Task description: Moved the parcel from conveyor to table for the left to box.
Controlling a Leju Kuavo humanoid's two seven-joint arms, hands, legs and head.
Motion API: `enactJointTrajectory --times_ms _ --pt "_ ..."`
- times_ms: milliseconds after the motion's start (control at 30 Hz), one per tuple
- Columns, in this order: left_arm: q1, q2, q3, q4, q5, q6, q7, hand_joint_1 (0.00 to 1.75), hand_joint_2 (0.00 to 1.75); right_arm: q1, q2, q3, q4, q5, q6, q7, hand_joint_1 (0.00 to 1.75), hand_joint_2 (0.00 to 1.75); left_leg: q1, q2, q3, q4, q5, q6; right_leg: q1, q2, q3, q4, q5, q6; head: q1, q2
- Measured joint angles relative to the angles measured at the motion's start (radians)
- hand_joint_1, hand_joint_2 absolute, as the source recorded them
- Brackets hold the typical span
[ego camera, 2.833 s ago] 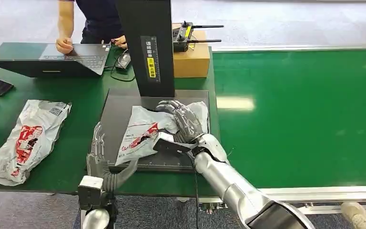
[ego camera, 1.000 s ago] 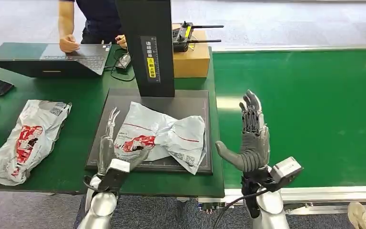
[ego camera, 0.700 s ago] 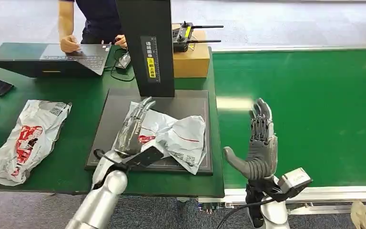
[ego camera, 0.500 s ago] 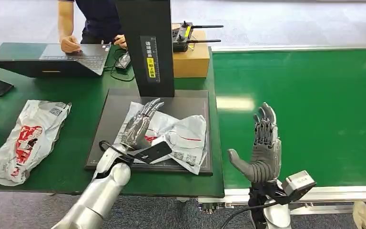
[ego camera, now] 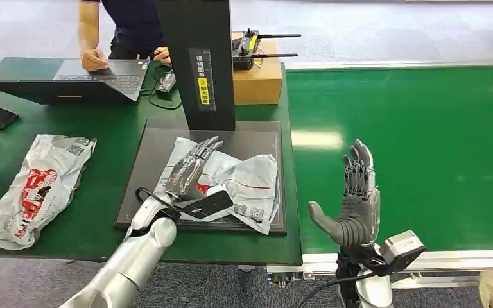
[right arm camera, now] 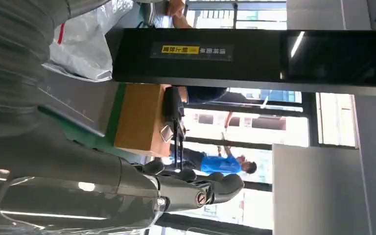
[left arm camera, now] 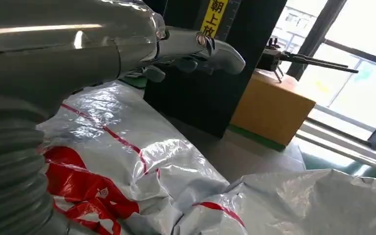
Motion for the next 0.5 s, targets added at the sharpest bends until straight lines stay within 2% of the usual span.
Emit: enactJointTrajectory --times_ms 100,200,500 --pt "-0.004 0.002 -0.004 0.008 -0.028 -0.01 0.029 0.0 1.75 0.0 0.0 0.0 0.0 -0.002 0.0 0.0 0.0 1.75 0.0 0.0 0.0 0.0 0.0 0.0 0.0 0.0 0.0 0.0 0.0 0.0 0.0 0.0" --pt "-0.04 0.011 -0.025 0.042 -0.083 -0.089 0.093 0.0 1.75 0.003 0.0 -0.001 0.0 -0.014 -0.004 -0.001 0.0 1.75 0.0 0.0 0.0 0.0 0.0 0.0 0.0 0.0 0.0 0.0 0.0 0.0 0.0 0.0" --pt "-0.224 0.082 -0.083 0.205 -0.166 -0.507 0.257 0.0 1.75 -0.032 0.0 -0.009 0.011 -0.061 -0.006 0.027 0.0 1.75 0.0 0.001 0.006 -0.002 0.0 -0.001 0.0 0.001 0.009 0.0 0.0 -0.001 0.0 0.0"
